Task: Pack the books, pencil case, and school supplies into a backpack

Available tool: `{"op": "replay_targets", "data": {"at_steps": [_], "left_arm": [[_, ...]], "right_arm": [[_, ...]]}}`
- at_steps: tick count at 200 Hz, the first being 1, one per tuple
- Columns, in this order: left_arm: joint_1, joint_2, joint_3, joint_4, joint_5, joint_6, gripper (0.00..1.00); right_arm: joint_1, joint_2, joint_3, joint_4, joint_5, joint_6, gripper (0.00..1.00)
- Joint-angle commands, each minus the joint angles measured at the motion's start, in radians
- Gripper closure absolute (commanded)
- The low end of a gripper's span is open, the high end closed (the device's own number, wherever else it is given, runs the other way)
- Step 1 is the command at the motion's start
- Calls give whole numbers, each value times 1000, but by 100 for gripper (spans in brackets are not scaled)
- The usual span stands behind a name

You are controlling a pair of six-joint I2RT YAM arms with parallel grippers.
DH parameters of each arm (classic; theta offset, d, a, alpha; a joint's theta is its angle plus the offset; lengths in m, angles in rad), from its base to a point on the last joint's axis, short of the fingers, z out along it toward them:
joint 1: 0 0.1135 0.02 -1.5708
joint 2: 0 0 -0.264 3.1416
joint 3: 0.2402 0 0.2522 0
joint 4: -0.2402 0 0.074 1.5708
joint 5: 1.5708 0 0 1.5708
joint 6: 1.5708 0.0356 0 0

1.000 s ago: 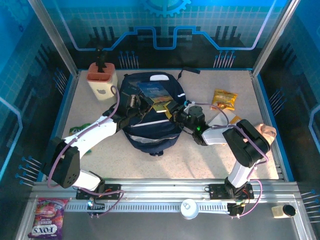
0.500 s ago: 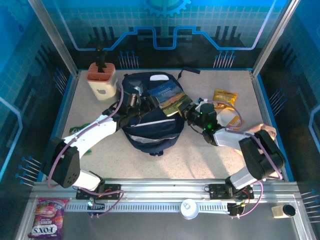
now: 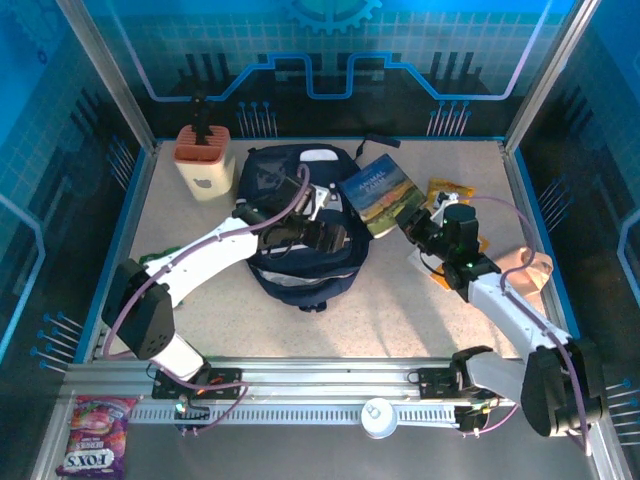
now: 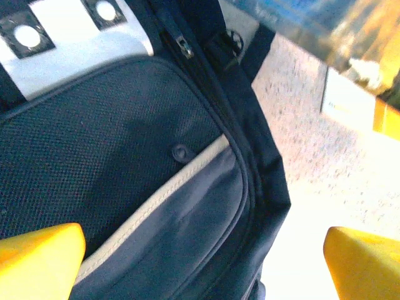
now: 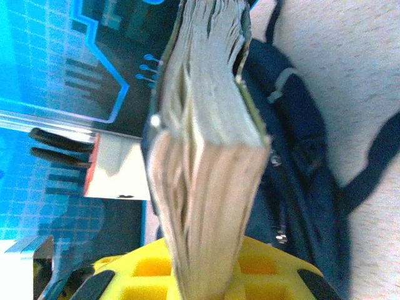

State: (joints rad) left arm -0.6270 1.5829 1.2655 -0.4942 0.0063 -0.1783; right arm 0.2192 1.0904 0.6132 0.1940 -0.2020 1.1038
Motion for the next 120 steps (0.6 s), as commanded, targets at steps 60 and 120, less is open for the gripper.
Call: {"op": "replay_targets", "data": {"at_steps": [60,120], "left_arm": [[-86,112,122,-320,-100,392,6],[-102,241,201,-369,-228,433,18]], "right_arm": [[-85,-107,42,-197,29,-121,97],[-91,-103,39,-190,18,-113,97]]}}
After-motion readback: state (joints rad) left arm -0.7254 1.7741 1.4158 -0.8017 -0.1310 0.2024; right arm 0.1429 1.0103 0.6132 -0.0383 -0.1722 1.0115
